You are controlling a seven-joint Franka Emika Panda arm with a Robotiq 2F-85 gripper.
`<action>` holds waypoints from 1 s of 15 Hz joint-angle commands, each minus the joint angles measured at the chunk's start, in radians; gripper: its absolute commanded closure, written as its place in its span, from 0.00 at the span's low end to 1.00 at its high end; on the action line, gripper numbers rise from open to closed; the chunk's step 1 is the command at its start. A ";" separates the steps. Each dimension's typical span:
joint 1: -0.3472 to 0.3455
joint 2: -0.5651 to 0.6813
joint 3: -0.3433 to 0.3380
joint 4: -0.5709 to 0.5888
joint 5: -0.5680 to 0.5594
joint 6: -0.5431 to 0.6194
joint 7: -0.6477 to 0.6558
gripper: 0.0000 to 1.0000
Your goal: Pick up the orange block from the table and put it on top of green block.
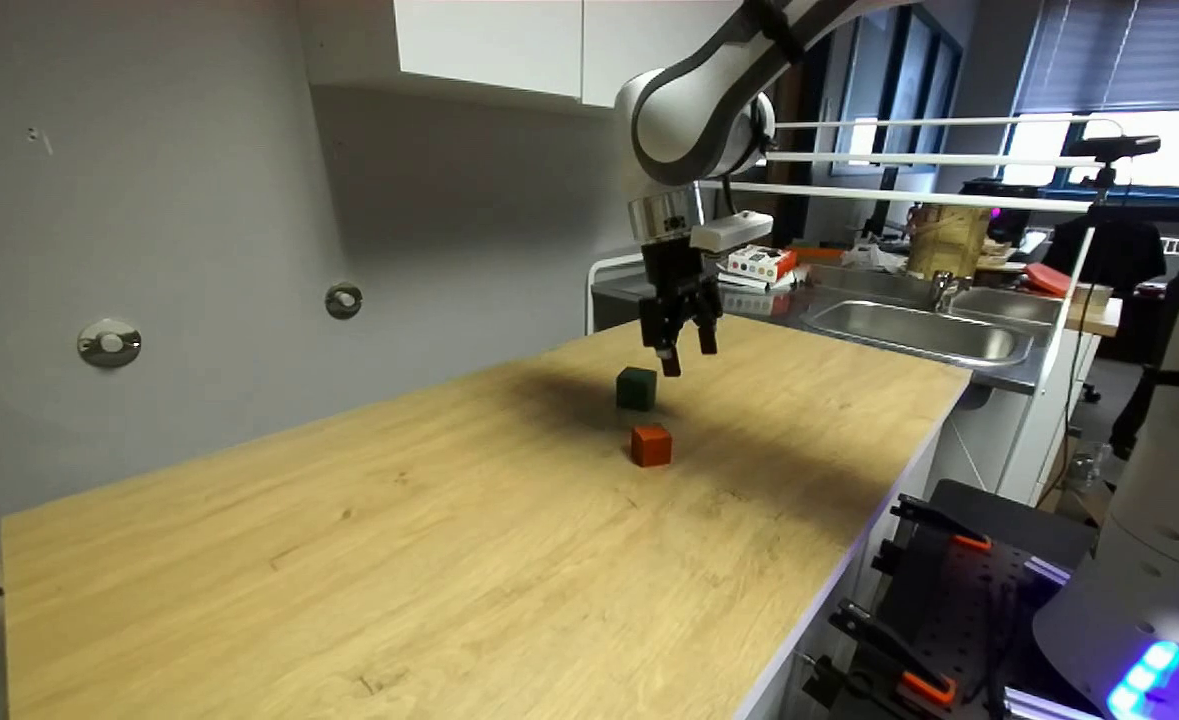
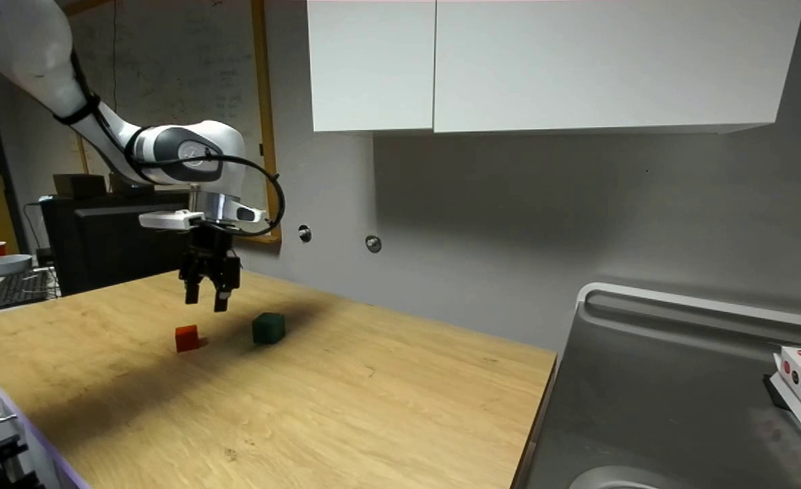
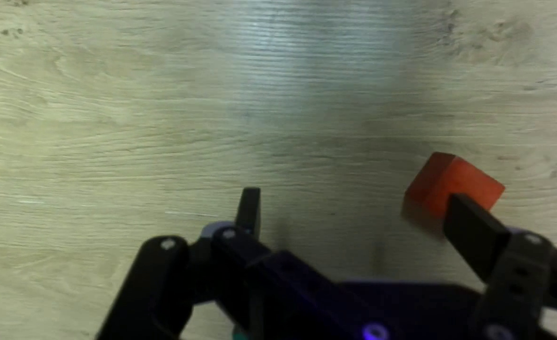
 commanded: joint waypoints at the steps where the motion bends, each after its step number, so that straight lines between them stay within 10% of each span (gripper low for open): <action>1: 0.041 0.066 0.040 0.044 -0.014 -0.023 0.012 0.00; 13: 0.065 0.255 0.069 0.056 -0.009 0.038 -0.107 0.00; 15: 0.070 0.271 0.069 0.069 -0.023 0.040 -0.115 0.25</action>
